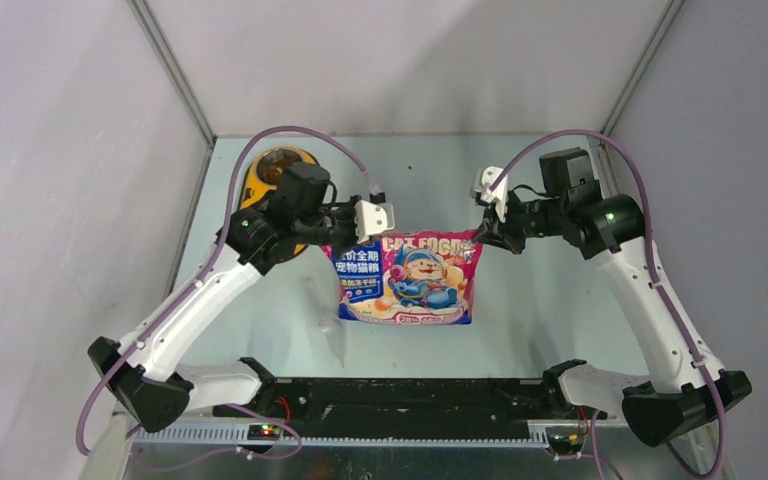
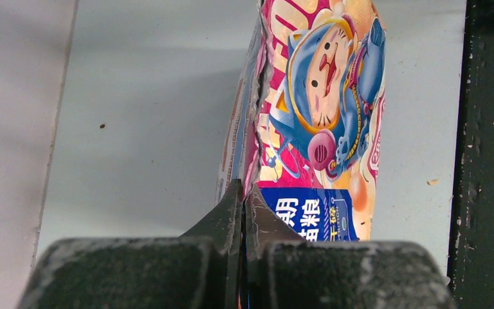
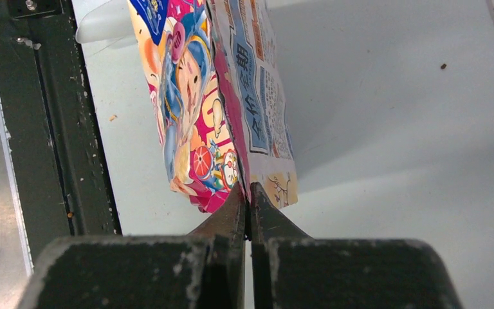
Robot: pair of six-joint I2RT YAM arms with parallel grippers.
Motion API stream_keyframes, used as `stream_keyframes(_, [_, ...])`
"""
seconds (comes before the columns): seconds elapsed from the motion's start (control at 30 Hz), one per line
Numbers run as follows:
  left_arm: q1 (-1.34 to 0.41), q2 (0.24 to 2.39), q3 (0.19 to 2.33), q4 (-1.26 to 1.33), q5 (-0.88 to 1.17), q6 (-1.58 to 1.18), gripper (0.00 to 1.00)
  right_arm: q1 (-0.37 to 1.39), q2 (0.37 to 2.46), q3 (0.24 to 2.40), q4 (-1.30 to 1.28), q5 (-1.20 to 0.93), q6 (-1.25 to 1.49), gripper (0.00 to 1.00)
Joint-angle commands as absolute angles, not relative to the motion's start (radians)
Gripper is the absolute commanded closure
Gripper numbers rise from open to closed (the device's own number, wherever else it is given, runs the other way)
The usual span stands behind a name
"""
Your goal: Serve the pet food
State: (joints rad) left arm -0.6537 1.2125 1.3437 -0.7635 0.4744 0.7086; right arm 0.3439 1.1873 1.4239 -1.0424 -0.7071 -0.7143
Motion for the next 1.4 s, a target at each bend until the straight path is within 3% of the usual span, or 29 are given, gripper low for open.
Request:
stream_keyframes(0.0, [-0.589,1.161,1.312,-0.823,0.409,0.731,0.97,0.325,1.164,1.43,-1.024,-0.641,-0.732,1.0])
stream_keyframes(0.03, [-0.582,1.152,1.306,-0.814,0.388,0.729,0.8,0.325,1.164,1.43,-1.024,-0.638,-0.732,1.0])
stream_keyframes(0.1, [-0.572,1.132,1.286,-0.802,0.366,0.727,0.71,0.325,1.164,1.43,-1.026,-0.635,-0.734,1.0])
stream_keyframes(0.17, [-0.549,1.116,1.277,-0.821,0.379,0.746,0.96,0.325,1.164,1.43,-1.026,-0.631,-0.735,1.0])
stream_keyframes(0.23, [-0.52,1.109,1.282,-0.848,0.403,0.753,1.0,0.324,1.164,1.43,-1.028,-0.628,-0.735,1.0])
stream_keyframes(0.3, [-0.508,1.102,1.283,-0.858,0.387,0.754,0.89,0.324,1.164,1.429,-1.029,-0.626,-0.735,1.0])
stream_keyframes(0.43, [-0.464,1.072,1.269,-0.862,0.386,0.763,1.0,0.321,1.168,1.43,-1.028,-0.625,-0.738,1.0])
stream_keyframes(0.53, [-0.444,1.053,1.264,-0.861,0.358,0.758,0.84,0.321,1.17,1.43,-1.027,-0.624,-0.739,1.0])
stream_keyframes(0.6, [-0.429,1.042,1.261,-0.87,0.362,0.77,0.98,0.321,1.171,1.43,-1.025,-0.623,-0.739,1.0])
stream_keyframes(0.63, [-0.42,1.038,1.258,-0.87,0.362,0.769,0.99,0.321,1.172,1.43,-1.025,-0.623,-0.739,1.0])
stream_keyframes(0.73, [-0.411,1.025,1.253,-0.887,0.352,0.778,0.82,0.32,1.173,1.43,-1.023,-0.621,-0.739,1.0])
stream_keyframes(0.8, [-0.396,1.021,1.254,-0.905,0.369,0.79,0.98,0.32,1.173,1.43,-1.023,-0.623,-0.738,1.0])
stream_keyframes(0.9, [-0.379,1.02,1.254,-0.909,0.363,0.78,0.99,0.319,1.175,1.43,-1.023,-0.626,-0.735,1.0])
stream_keyframes(0.93, [-0.377,1.018,1.253,-0.909,0.353,0.781,0.96,0.319,1.174,1.429,-1.025,-0.626,-0.735,1.0])
stream_keyframes(0.97, [-0.372,1.016,1.251,-0.909,0.332,0.779,0.79,0.318,1.173,1.428,-1.025,-0.626,-0.733,1.0])
stream_keyframes(1.03, [-0.342,1.004,1.245,-0.898,0.325,0.761,0.6,0.316,1.169,1.427,-1.024,-0.618,-0.72,1.0])
stream_keyframes(1.1, [-0.304,0.981,1.23,-0.871,0.318,0.725,0.48,0.31,1.162,1.427,-1.022,-0.589,-0.7,1.0])
stream_keyframes(1.13, [-0.29,0.972,1.225,-0.861,0.305,0.689,0.45,0.308,1.156,1.429,-1.018,-0.571,-0.685,0.96])
stream_keyframes(1.23, [-0.206,0.924,1.204,-0.803,0.274,0.595,0.3,0.269,1.152,1.46,-1.007,-0.472,-0.555,0.56])
stream_keyframes(1.27, [-0.175,0.905,1.202,-0.789,0.257,0.538,0.27,0.249,1.149,1.472,-1.015,-0.474,-0.537,0.5])
stream_keyframes(1.3, [-0.162,0.896,1.202,-0.776,0.244,0.504,0.17,0.205,1.145,1.489,-1.013,-0.477,-0.498,0.25])
stream_keyframes(1.37, [-0.139,0.875,1.214,-0.759,0.194,0.402,0.03,0.136,1.121,1.493,-0.911,-0.414,-0.369,0.05])
